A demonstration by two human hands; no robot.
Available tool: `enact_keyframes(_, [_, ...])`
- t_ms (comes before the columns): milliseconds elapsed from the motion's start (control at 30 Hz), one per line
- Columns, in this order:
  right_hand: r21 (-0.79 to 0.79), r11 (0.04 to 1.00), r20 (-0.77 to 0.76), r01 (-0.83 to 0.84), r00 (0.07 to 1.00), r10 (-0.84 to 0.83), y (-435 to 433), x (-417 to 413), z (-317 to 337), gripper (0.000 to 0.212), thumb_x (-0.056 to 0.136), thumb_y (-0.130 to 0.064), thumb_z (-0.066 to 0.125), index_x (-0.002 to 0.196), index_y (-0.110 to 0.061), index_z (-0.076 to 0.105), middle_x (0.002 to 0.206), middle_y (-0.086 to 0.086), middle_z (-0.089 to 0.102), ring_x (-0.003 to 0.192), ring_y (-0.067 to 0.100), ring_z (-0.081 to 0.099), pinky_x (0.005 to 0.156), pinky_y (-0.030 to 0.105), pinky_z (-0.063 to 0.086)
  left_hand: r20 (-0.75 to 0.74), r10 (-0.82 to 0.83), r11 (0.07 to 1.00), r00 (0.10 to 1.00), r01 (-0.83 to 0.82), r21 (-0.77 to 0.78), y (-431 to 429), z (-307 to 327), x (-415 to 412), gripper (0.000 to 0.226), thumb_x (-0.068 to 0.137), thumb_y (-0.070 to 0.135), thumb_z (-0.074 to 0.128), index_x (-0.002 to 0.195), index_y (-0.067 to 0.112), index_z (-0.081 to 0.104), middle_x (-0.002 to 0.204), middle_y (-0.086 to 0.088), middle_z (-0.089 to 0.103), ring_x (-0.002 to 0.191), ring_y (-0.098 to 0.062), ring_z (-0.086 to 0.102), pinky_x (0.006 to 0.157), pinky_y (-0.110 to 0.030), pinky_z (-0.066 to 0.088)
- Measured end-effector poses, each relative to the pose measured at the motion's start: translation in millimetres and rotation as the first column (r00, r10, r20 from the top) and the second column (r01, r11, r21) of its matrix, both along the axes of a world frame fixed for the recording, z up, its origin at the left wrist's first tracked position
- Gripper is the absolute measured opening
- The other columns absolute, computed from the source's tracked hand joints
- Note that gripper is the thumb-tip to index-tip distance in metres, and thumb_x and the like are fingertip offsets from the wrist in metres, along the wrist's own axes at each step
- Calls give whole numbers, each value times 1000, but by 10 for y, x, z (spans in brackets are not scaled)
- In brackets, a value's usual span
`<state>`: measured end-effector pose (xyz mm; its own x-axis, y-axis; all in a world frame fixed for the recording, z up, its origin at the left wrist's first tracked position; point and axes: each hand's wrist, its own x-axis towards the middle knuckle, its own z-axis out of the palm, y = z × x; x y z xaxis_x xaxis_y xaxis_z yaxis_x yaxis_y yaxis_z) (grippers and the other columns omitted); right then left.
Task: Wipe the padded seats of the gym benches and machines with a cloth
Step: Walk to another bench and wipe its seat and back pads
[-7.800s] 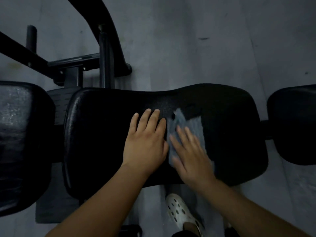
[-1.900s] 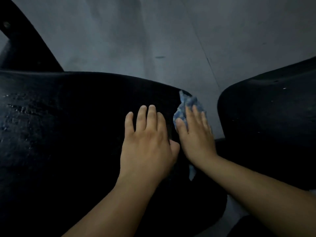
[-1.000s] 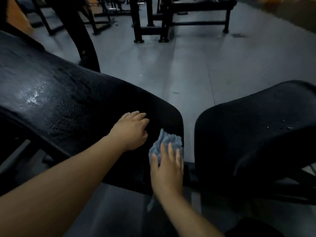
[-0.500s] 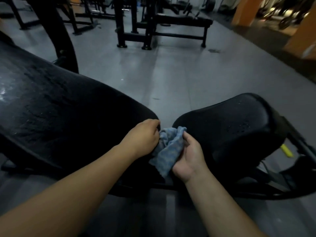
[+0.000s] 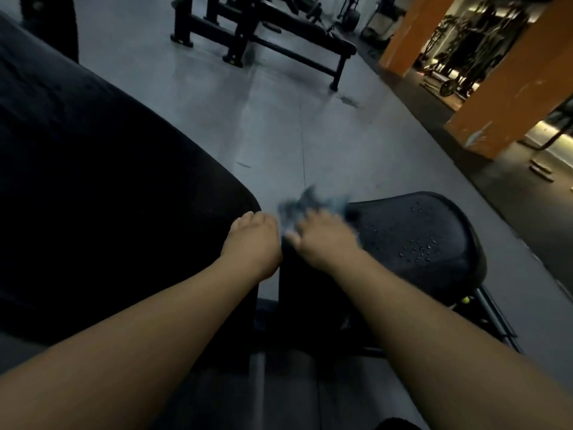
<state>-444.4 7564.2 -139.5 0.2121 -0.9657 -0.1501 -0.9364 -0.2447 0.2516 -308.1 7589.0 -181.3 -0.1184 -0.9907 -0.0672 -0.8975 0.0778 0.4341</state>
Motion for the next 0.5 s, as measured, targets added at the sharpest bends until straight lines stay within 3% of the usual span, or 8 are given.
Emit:
enact_keyframes(67, [158,987,-230,-33,971,69,103,41,-335,56,103,-56,26,147,-26,41,162,9,24,145,32,27,112,49,24,148,-50,999,988,50,0,17,-84,-2,45,91,23,49,133,8,42,141,-12,43,135,-29,35,115,-40,28])
enact_keyframes(200, [188,944,-156,-272,941,302,800,-92,-378,50,103,-56,22,144,-35,43,163,0,25,140,30,34,105,48,31,202,-104,994,974,104,12,21,-157,41,46,94,25,48,136,8,42,137,-12,45,130,-29,38,113,-40,30])
enact_keyframes(300, [110,978,-189,-175,963,193,634,-199,-280,47,101,-49,30,140,-27,44,158,5,31,134,29,41,103,45,37,164,-149,989,975,149,14,26,-205,26,44,94,22,45,136,8,42,137,-13,46,128,-29,40,110,-40,33])
enact_keyframes(400, [91,994,-241,59,970,-36,-99,-38,-217,62,100,-52,26,157,-27,21,166,11,14,147,35,23,117,48,21,47,-207,978,977,204,47,-7,-251,-71,50,94,25,50,140,10,38,142,-11,44,132,-28,39,110,-41,35])
enact_keyframes(500, [176,983,-342,49,940,14,-280,159,-377,59,102,-42,32,158,-26,22,167,8,7,152,33,7,120,50,15,-51,-199,975,979,203,95,-48,-313,-132,59,91,26,54,145,11,33,147,-11,41,134,-28,38,111,-43,35])
